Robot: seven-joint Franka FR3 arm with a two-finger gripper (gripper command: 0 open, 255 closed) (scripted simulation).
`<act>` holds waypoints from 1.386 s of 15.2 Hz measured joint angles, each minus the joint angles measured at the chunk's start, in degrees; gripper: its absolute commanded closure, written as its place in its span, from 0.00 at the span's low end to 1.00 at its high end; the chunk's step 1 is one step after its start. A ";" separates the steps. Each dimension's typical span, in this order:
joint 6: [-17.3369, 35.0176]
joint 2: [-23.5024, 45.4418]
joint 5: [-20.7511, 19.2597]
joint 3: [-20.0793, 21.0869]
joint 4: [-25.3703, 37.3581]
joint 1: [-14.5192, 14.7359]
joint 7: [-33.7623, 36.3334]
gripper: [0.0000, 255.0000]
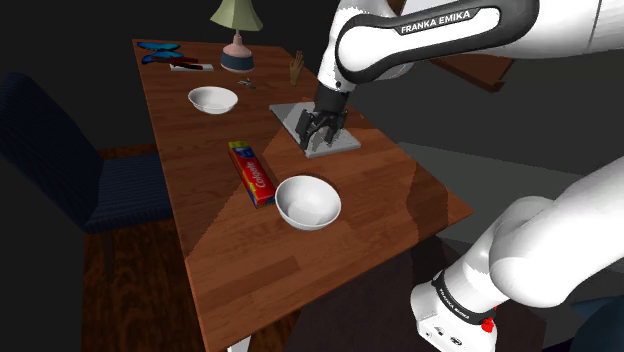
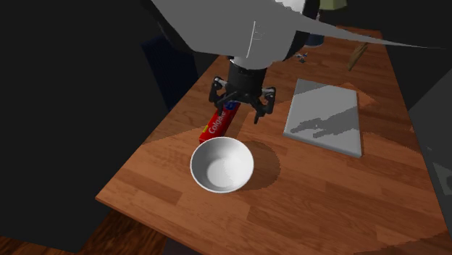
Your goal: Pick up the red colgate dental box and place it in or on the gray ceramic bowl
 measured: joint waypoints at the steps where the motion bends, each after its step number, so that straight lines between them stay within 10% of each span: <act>1: 1.02 2.24 -0.31 0.33 1.24 0.16 0.39 0.00; 21: 7.73 44.28 -8.71 1.06 35.87 5.00 6.60 0.00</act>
